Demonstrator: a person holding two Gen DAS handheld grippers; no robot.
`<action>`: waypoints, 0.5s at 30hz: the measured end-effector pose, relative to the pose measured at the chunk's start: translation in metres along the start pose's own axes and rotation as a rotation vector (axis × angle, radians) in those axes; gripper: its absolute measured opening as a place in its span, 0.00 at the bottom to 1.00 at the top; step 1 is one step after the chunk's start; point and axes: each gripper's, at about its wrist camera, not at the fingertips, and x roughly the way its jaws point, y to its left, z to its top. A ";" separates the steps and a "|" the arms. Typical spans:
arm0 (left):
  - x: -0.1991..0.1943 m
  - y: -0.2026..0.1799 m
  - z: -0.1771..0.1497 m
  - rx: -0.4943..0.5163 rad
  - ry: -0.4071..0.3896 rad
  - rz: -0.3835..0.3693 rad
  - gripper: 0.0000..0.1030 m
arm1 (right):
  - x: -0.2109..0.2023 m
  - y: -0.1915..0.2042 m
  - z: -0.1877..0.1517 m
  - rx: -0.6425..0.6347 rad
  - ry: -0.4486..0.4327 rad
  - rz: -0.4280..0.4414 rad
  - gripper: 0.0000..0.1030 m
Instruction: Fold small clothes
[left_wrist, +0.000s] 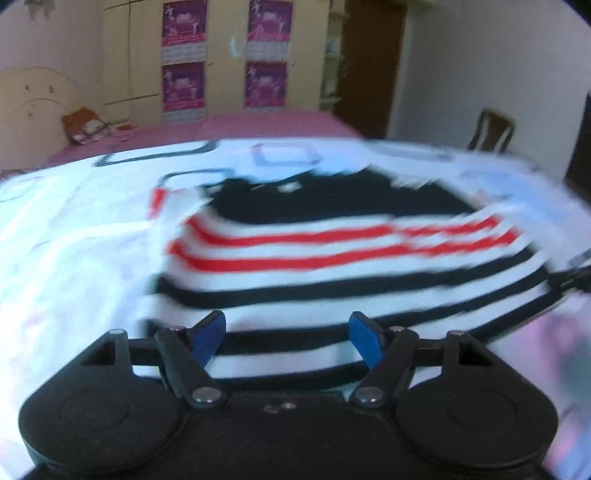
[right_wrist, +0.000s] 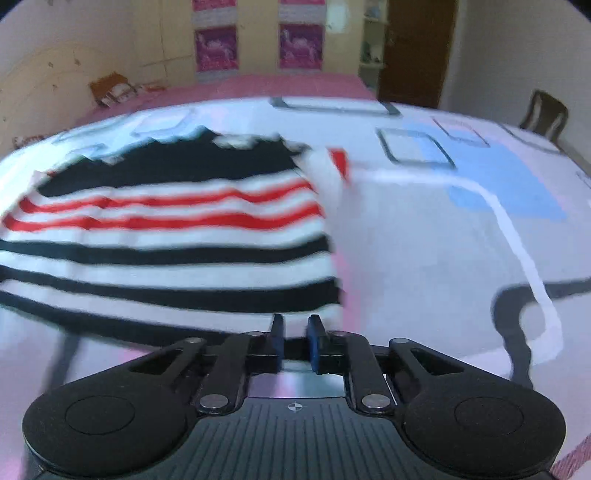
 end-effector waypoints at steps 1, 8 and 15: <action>0.000 -0.012 0.001 -0.004 -0.008 -0.025 0.68 | -0.003 0.014 0.001 -0.018 -0.013 0.036 0.13; 0.024 -0.053 -0.014 0.069 0.064 -0.032 0.56 | 0.022 0.077 -0.017 -0.118 0.027 0.123 0.12; 0.001 0.004 -0.016 -0.009 0.037 0.081 0.33 | 0.009 0.020 -0.014 -0.035 0.001 -0.023 0.00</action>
